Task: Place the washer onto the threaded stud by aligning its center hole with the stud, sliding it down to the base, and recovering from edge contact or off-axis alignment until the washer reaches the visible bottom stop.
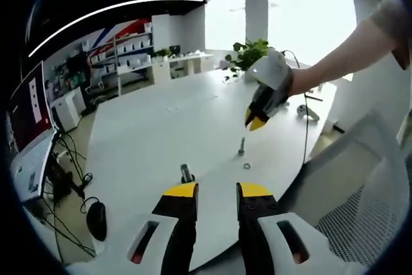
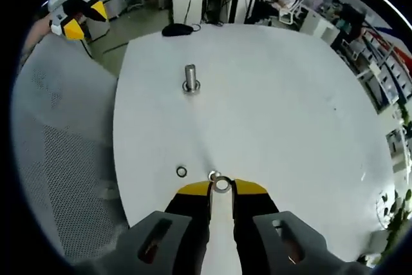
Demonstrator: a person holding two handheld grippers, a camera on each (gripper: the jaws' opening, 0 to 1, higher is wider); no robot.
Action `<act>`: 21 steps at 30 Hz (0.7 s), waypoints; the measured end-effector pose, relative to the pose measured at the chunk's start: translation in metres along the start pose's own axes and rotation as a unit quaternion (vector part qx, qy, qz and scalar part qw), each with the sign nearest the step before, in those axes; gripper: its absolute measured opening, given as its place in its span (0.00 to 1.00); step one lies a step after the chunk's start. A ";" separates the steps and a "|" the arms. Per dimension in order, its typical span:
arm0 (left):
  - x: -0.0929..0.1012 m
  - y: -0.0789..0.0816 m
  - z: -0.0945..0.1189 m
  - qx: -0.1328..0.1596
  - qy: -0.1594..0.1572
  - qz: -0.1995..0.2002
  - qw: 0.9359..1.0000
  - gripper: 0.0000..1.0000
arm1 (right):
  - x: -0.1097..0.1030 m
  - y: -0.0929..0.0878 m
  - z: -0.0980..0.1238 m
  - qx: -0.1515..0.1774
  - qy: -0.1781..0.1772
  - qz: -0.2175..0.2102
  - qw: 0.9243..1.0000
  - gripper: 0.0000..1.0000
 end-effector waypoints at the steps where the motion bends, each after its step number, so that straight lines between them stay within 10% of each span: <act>1: 0.000 -0.001 0.000 -0.005 0.002 -0.003 1.000 0.22 | -0.001 0.001 -0.002 -0.004 0.003 0.001 1.000 0.14; 21: -0.005 -0.003 0.000 -0.009 0.014 0.001 1.000 0.21 | -0.001 0.002 -0.028 -0.043 0.022 0.032 0.998 0.14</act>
Point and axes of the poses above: the point that each gripper's makers call its tool centre point, and the gripper's own axes: z roughly backward along the fingers, x roughly to its right, y roughly out of its top, the point moved 7 cm from there along z, roughly backward along the fingers, and after that the axes turned 6 degrees about -y, right-handed, at the moved point
